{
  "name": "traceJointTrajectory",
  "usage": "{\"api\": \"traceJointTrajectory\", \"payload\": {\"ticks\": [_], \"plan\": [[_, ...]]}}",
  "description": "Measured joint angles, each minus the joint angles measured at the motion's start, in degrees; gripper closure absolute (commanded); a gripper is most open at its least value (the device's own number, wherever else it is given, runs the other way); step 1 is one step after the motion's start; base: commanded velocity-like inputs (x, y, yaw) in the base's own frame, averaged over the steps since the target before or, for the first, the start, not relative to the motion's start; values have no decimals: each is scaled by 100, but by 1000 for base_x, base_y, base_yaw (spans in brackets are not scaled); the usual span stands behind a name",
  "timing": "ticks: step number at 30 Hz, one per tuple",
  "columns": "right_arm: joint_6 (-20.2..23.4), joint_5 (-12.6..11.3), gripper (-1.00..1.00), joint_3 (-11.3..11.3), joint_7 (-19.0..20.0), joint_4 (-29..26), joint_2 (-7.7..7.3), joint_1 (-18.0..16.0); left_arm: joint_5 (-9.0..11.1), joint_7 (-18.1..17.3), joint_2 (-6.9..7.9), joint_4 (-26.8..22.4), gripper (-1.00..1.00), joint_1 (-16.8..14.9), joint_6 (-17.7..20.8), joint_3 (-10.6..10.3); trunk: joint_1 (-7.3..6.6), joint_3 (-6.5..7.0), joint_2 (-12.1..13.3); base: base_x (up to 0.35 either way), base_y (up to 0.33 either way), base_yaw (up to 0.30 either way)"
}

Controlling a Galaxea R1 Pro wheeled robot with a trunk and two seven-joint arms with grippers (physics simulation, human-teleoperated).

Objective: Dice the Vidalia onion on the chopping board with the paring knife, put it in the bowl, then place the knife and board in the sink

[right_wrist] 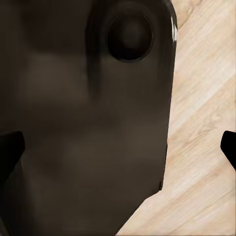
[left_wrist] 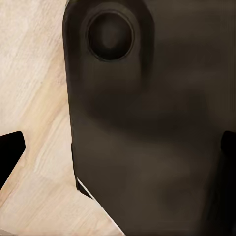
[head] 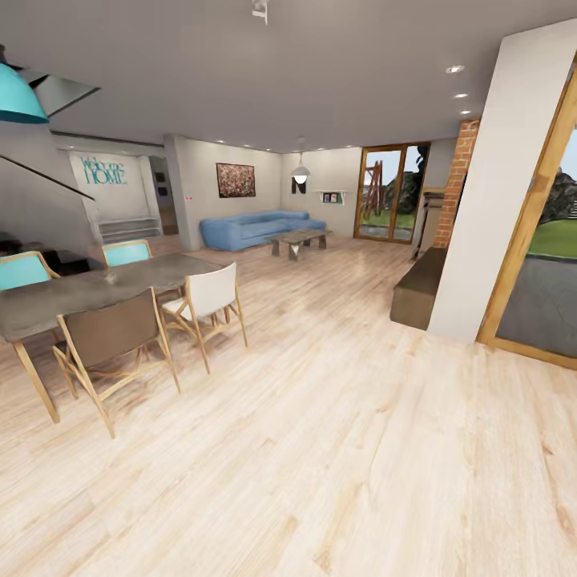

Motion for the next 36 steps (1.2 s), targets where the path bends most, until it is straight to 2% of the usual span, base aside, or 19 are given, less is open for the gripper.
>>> {"api": "traceJointTrajectory", "payload": {"ticks": [10,27,34,35,36], "plan": [[-120,8,-100,16,-8,-228,270,-1,5,-3,33,-137,-100,31,-9,16,0,1,0,0,0,0],[-635,-4,-100,9,-8,-289,296,-1,8,-8,23,-171,-100,31,-9,13,0,1,0,0,0,0],[-860,-19,-100,-3,-1,-378,297,-1,30,13,25,-398,-100,31,-39,29,0,1,0,0,0,0],[-1508,-20,-100,-3,-2,-586,302,-4,31,14,25,-962,-100,36,-43,32,0,1,0,0,0,0],[-1575,-22,-100,-5,-3,-696,305,-2,30,14,26,-1349,-100,18,-44,34,0,3,1,0,0,0]]}}
